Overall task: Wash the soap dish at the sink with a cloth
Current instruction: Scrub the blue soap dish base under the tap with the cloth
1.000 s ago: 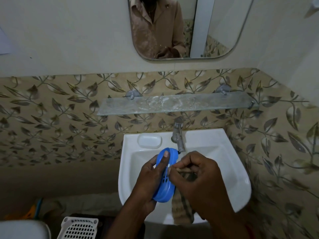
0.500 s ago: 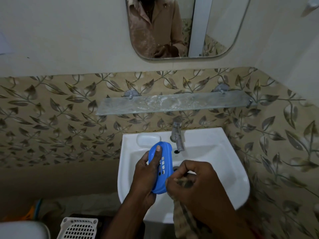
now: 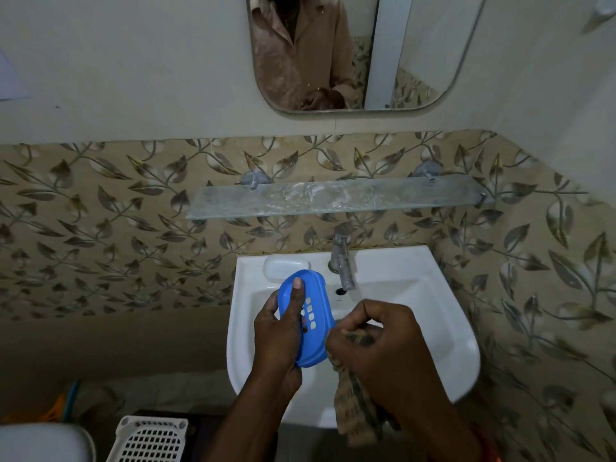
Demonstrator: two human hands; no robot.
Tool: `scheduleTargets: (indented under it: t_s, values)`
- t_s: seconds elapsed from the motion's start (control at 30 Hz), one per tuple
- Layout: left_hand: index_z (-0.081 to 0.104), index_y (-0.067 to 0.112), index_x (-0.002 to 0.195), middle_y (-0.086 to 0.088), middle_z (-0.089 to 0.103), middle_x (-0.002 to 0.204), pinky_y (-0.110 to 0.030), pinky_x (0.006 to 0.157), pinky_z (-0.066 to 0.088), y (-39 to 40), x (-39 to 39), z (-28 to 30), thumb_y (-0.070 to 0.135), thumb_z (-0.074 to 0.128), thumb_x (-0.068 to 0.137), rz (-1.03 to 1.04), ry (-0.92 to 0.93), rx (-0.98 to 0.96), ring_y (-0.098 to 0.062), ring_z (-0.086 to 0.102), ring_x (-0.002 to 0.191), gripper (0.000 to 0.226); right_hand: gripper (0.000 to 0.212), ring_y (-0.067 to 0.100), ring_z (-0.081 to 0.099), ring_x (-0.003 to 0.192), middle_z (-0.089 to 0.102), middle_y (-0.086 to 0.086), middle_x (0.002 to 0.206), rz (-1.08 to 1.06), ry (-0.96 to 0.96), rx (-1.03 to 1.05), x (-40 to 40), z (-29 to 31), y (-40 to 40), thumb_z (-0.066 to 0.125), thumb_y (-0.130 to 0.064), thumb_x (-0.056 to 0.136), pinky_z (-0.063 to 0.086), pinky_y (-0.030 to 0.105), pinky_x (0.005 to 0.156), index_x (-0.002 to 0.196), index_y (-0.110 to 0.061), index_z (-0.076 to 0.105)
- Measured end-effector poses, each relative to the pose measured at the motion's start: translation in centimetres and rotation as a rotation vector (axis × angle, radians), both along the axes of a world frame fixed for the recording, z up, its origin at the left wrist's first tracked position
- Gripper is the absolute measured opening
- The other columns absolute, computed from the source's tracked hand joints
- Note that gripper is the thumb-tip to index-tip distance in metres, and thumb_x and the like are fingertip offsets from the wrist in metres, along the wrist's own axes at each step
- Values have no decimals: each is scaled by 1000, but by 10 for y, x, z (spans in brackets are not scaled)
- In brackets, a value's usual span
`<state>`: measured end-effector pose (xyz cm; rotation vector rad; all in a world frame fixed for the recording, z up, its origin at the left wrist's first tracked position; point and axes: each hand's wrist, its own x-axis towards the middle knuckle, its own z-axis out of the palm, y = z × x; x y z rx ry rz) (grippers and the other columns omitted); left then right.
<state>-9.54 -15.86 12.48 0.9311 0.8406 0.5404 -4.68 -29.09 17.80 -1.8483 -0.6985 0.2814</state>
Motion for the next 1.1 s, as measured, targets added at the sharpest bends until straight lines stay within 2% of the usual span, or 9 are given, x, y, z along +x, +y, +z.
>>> scheduleTargets:
  t_s: [0.1, 0.37, 0.53, 0.67, 0.73, 0.8, 0.87, 1.0, 1.1]
  values:
    - [73, 28, 108, -5, 81, 89, -34, 60, 62, -5, 0, -1, 49, 74, 83, -9, -3, 81, -25, 78, 78, 33, 15, 10, 71, 59, 70, -3, 62, -51, 41, 0, 19, 9, 10, 80, -14, 71, 60, 24, 57, 68, -18, 66]
    - [74, 30, 102, 0, 80, 81, -26, 53, 59, 5, -2, -2, 50, 76, 82, 126, 42, 127, -18, 78, 71, 29, 19, 13, 69, 57, 66, -7, 65, 10, -47, -3, -3, -7, -3, 80, -13, 70, 58, 19, 56, 67, -19, 63]
    - [75, 28, 103, 0, 81, 85, -26, 54, 60, -4, -2, -5, 48, 76, 83, 49, 34, 199, -19, 78, 74, 29, 12, 9, 71, 64, 70, -2, 65, -42, 71, -29, 23, 7, 12, 79, -11, 71, 58, 19, 57, 69, -16, 68]
    - [74, 29, 101, -3, 81, 84, -32, 57, 62, -2, 1, -4, 46, 75, 84, 58, 27, 124, -26, 78, 78, 24, 12, 4, 70, 65, 70, -5, 66, -30, 97, -55, 22, 11, 11, 79, -15, 69, 54, 14, 54, 69, -18, 67]
    - [73, 27, 102, -5, 80, 80, -32, 57, 61, 3, 4, -2, 46, 75, 85, 105, 30, 31, -27, 76, 75, 25, 14, 11, 70, 60, 70, -1, 65, 1, 149, -30, 1, -2, 6, 78, -18, 70, 59, 24, 56, 70, -18, 64]
    - [72, 20, 109, -7, 77, 79, -28, 50, 57, 4, 6, 2, 49, 71, 87, 114, 15, -15, -20, 73, 64, 37, 16, 16, 70, 56, 70, 3, 63, -5, 207, -8, -23, -12, 6, 76, -21, 65, 61, 39, 58, 69, -18, 61]
    - [72, 17, 109, -5, 75, 78, -23, 45, 53, 1, 10, 4, 53, 67, 89, 77, 21, -25, -14, 70, 56, 42, 19, 20, 70, 55, 69, 5, 64, -37, 199, 71, -32, -18, 9, 76, -21, 64, 60, 46, 57, 69, -19, 58]
    - [64, 10, 108, 0, 67, 59, -30, 51, 55, -5, 15, 2, 50, 59, 95, 2, -74, -151, -18, 65, 53, 42, 22, 18, 68, 56, 67, -2, 64, -36, -55, 112, -21, -15, 7, 79, -13, 68, 60, 35, 55, 69, -22, 59]
    - [66, 11, 120, -6, 78, 85, -33, 58, 59, -9, 12, -3, 49, 56, 98, -61, -84, -199, -22, 75, 71, 45, 19, 21, 68, 51, 67, 4, 59, -25, 30, 137, -9, -3, 0, 78, -10, 68, 60, 34, 53, 67, -17, 61]
